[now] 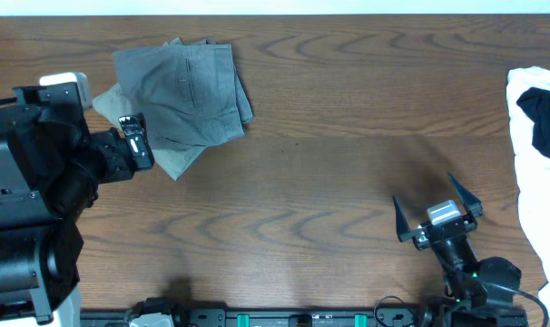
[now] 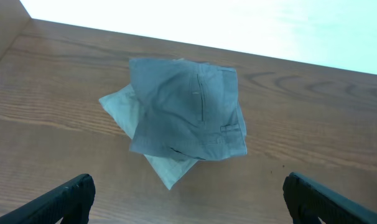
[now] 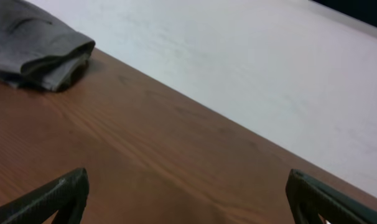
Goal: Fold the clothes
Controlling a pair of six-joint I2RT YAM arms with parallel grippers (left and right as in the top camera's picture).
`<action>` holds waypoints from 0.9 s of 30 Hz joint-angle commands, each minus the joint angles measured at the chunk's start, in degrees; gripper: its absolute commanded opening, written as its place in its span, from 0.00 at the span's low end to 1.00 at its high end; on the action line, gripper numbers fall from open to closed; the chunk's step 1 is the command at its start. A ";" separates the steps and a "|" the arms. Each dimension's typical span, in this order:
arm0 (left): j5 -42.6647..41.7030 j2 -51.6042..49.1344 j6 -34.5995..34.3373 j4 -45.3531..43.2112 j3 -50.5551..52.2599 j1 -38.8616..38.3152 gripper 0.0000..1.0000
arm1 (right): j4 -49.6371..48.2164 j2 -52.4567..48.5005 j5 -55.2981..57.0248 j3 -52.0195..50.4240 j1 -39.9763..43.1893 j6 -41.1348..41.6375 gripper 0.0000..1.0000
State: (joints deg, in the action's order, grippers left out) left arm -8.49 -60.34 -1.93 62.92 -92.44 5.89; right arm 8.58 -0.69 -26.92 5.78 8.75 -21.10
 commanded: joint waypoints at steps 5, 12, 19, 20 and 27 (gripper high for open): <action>0.85 0.11 -0.92 0.07 -0.26 -0.20 0.98 | -2.43 0.42 1.03 -3.39 -0.59 0.70 0.99; 0.85 0.11 -0.92 0.07 -0.26 -0.20 0.98 | -2.84 0.42 2.58 -3.98 -0.57 0.70 0.99; 0.83 0.11 -0.92 0.07 -0.26 -0.20 0.98 | -6.25 0.37 2.51 -5.51 -0.57 0.74 0.99; 0.85 0.11 -0.92 0.09 -0.26 -0.20 0.98 | -6.25 0.37 2.51 -5.51 -0.57 0.74 0.99; 0.83 0.11 -0.92 0.07 -0.26 -0.20 0.98 | -6.25 0.37 2.51 -5.49 -0.57 0.74 0.99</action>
State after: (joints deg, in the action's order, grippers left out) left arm -8.51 -60.34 -1.96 62.92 -92.44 5.89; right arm 2.33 -0.69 -24.80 0.58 8.75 -21.10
